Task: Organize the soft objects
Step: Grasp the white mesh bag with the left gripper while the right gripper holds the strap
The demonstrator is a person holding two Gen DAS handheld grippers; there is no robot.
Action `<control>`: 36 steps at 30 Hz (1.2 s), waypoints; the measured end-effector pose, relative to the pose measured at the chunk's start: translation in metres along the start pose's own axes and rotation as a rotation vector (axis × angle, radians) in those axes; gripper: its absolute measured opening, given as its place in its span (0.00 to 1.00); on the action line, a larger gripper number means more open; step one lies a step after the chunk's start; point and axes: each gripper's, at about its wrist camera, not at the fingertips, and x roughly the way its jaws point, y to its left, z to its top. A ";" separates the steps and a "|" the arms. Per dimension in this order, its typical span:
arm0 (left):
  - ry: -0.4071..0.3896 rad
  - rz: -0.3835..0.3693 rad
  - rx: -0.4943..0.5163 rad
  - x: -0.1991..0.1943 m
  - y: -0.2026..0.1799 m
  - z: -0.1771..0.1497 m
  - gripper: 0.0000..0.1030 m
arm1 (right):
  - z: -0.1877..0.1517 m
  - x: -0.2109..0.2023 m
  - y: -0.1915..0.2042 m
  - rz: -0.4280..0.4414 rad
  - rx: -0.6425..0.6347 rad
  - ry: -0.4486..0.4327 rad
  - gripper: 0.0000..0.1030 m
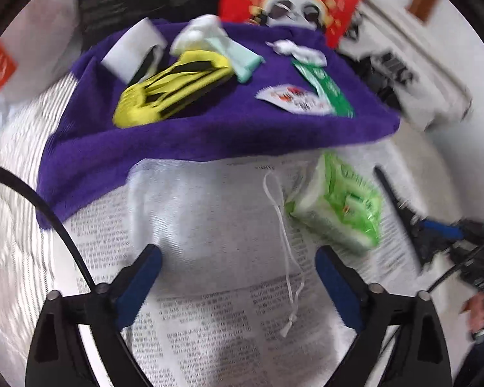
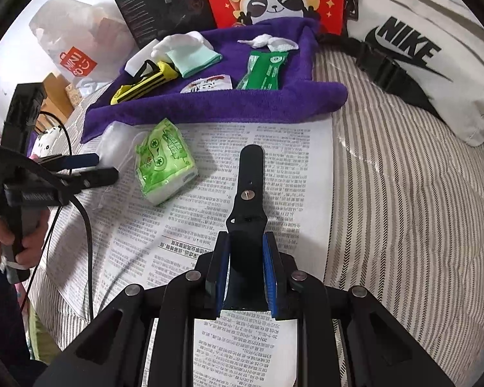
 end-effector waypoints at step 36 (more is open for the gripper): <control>-0.115 -0.068 -0.059 -0.036 0.038 -0.005 0.09 | 0.014 -0.014 0.004 0.009 -0.007 -0.023 0.20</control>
